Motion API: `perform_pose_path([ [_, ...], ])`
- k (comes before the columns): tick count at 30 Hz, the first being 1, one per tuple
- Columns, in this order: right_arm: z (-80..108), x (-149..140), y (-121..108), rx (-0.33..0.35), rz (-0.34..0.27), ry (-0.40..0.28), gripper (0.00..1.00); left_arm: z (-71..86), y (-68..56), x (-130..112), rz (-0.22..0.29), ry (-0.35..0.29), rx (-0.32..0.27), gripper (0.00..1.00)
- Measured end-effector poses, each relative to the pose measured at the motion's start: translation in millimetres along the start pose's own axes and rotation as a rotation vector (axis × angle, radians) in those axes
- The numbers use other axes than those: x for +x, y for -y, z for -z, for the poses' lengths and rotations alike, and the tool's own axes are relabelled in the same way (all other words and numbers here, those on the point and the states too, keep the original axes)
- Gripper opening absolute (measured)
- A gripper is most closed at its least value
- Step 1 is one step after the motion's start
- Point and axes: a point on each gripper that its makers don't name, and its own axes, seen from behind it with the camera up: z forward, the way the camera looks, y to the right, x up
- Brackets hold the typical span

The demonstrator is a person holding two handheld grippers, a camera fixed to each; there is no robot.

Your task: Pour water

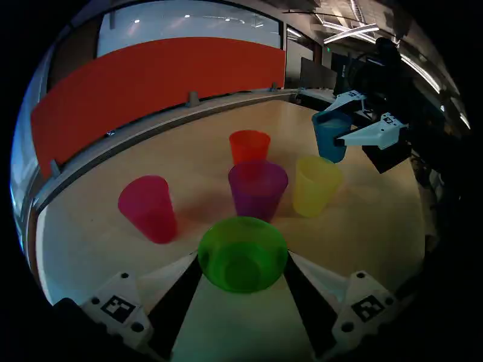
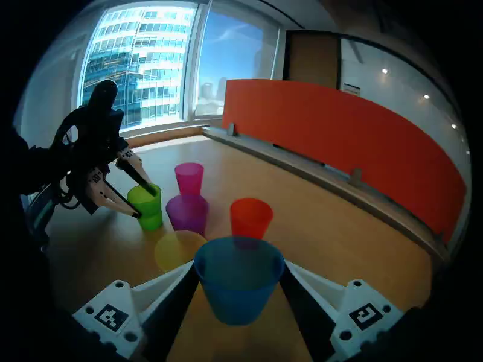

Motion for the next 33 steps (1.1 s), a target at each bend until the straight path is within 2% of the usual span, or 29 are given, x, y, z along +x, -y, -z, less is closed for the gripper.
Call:
perform_pose_path([
  [3, -1.0, -1, -1, -0.003, -0.004, 0.004, 0.91, 1.0, -0.3, 0, 0.014, 0.002, -0.006, 1.0],
  [8, -5.0, -6, -4, -0.01, -0.013, 0.014, 0.91, 3.2, 0.5, -1, 0.029, 0.004, -0.011, 1.0],
  [12, -11.7, -8, -9, -0.018, -0.024, 0.022, 0.91, 6.7, 2.4, -8, 0.019, 0.018, 0.005, 1.0],
  [21, -38.9, -12, -19, -0.017, -0.063, 0.037, 0.91, 24.9, 2.7, -34, -0.006, 0.046, 0.056, 1.0],
  [27, -56.2, -18, -23, -0.023, -0.078, 0.046, 0.91, 41.9, -2.6, -38, 0.022, 0.019, 0.061, 1.0],
  [33, -65.6, -25, -26, -0.026, -0.09, 0.058, 0.91, 56.0, -3.9, -37, 0.061, -0.018, 0.07, 1.0],
])
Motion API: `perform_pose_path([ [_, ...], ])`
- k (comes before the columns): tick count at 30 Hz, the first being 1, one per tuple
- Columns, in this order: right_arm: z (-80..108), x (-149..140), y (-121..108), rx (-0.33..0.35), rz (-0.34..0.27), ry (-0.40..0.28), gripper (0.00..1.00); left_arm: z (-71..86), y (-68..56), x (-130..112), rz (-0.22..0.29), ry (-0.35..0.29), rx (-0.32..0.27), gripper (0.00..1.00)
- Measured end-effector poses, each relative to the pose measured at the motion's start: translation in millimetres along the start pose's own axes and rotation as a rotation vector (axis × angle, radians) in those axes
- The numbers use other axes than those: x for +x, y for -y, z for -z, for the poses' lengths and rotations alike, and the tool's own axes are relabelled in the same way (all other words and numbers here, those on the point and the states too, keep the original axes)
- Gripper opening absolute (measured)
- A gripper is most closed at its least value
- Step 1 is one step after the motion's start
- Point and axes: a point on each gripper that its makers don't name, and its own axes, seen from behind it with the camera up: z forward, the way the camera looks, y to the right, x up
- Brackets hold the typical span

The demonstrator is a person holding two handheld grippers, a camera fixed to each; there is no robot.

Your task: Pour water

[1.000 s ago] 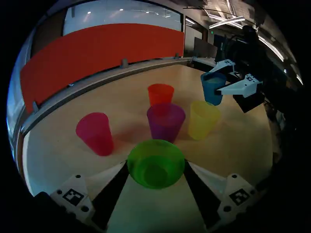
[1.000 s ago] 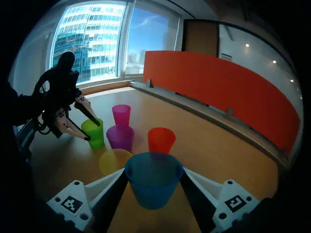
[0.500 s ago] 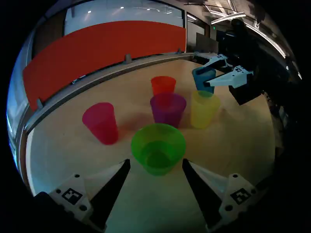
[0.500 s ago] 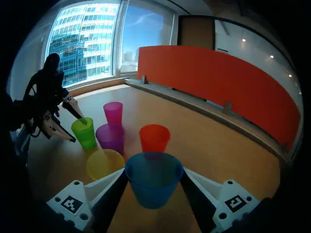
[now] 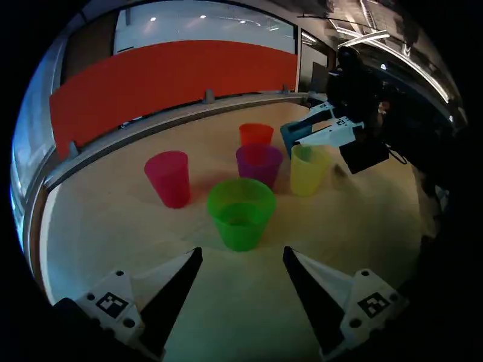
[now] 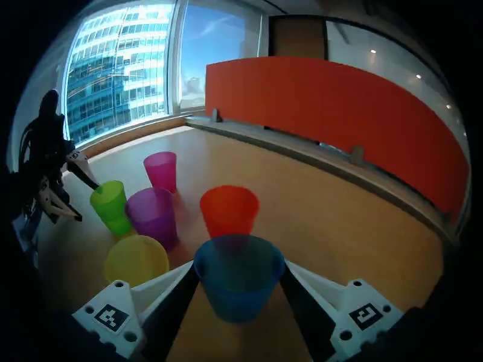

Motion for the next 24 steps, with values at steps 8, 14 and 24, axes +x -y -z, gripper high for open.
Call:
perform_pose_path([
  [8, 0.0, -8, -2, -0.004, 0.014, 0.002, 0.92, 12.1, -1.1, 1, 0.052, -0.036, 0.006, 1.0],
  [14, 2.7, -10, -2, -0.005, 0.025, 0.006, 0.93, 15.7, -3.5, 0, 0.062, -0.043, 0.004, 1.0],
  [24, 11.1, -19, -4, -0.021, 0.037, 0.015, 0.95, 16.8, -6.4, -1, 0.055, -0.046, 0.009, 1.0],
])
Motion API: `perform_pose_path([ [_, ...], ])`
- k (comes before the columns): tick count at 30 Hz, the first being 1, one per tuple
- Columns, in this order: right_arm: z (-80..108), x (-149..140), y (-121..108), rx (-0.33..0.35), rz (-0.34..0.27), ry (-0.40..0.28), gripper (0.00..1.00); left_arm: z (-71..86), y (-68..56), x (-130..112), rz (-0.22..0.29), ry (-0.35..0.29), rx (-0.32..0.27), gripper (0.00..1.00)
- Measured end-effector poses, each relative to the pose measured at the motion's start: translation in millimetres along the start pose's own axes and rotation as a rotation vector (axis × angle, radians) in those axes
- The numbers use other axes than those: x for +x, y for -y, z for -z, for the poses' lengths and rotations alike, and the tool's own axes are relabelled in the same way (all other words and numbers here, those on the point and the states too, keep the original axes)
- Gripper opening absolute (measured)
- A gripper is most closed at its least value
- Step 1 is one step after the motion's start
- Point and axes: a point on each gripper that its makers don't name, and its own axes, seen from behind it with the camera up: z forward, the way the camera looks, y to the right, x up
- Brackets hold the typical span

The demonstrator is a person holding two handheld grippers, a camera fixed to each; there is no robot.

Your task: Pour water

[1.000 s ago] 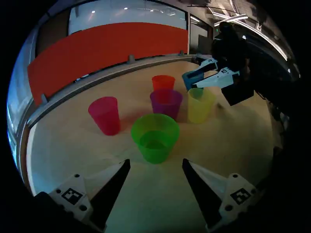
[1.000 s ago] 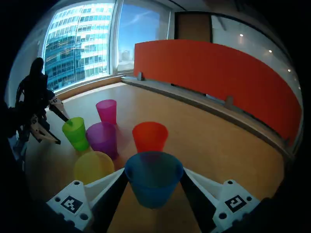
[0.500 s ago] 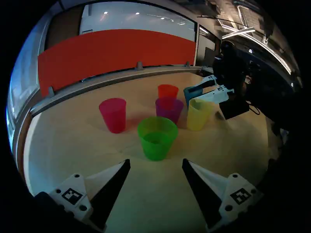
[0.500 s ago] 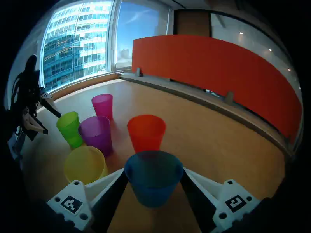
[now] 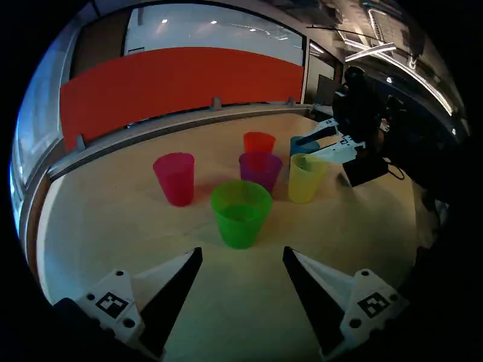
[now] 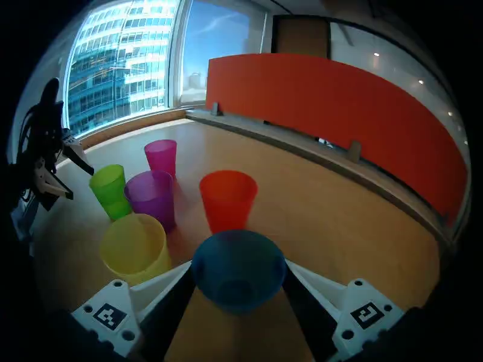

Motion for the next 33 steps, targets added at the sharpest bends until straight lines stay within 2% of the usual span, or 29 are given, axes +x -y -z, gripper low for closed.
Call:
perform_pose_path([
  [3, 2.3, 0, 0, -0.001, -0.004, -0.003, 0.99, -0.5, -1.8, 0, -0.002, 0.0, -0.002, 1.0],
  [14, 17.0, -6, -1, -0.023, -0.001, -0.003, 1.0, 8.5, -2.9, 9, -0.015, -0.027, 0.018, 1.0],
  [24, 51.1, -29, 5, -0.071, -0.018, 0.0, 1.0, 24.4, 0.4, 15, -0.013, -0.071, 0.063, 1.0],
  [33, 85.2, -26, 20, -0.12, -0.028, -0.049, 1.0, 33.0, -2.7, 26, -0.025, -0.129, 0.097, 1.0],
])
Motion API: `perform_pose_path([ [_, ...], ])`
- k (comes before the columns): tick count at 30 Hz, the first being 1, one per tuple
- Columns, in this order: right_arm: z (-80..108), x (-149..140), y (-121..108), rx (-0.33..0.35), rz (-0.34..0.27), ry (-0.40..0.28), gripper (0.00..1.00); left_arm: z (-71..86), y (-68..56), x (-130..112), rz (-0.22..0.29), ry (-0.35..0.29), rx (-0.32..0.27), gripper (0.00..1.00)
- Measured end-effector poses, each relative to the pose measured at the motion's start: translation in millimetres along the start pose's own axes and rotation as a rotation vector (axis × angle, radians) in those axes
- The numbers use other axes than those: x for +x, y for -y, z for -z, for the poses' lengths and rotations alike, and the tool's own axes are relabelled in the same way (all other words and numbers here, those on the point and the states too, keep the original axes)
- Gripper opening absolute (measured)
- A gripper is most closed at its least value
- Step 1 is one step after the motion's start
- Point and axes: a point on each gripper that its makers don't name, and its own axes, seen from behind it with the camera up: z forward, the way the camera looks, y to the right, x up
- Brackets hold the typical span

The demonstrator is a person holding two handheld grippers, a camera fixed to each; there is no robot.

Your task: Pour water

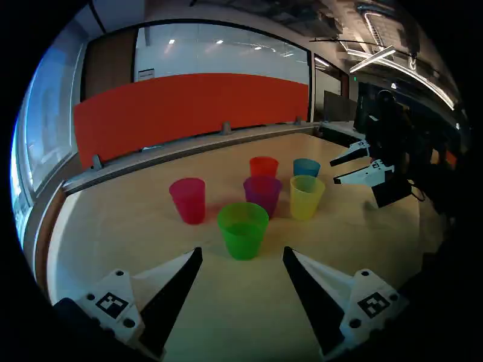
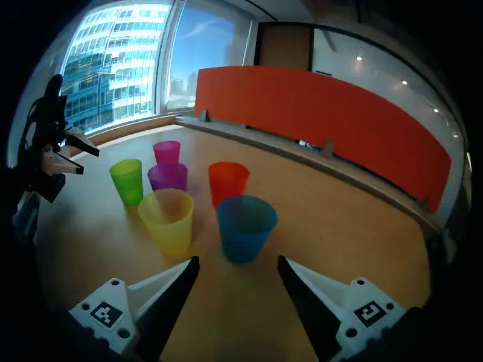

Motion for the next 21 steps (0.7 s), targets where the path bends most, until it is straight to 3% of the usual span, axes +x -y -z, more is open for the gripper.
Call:
perform_pose_path([
  [9, 28.0, 13, 2, -0.1, -0.019, -0.062, 1.0, 9.7, 7.0, 17, 0.009, -0.074, 0.07, 1.0],
  [21, 60.8, 42, -16, -0.306, -0.136, -0.234, 1.0, 24.0, 23.9, 43, 0.045, -0.212, 0.201, 1.0],
])
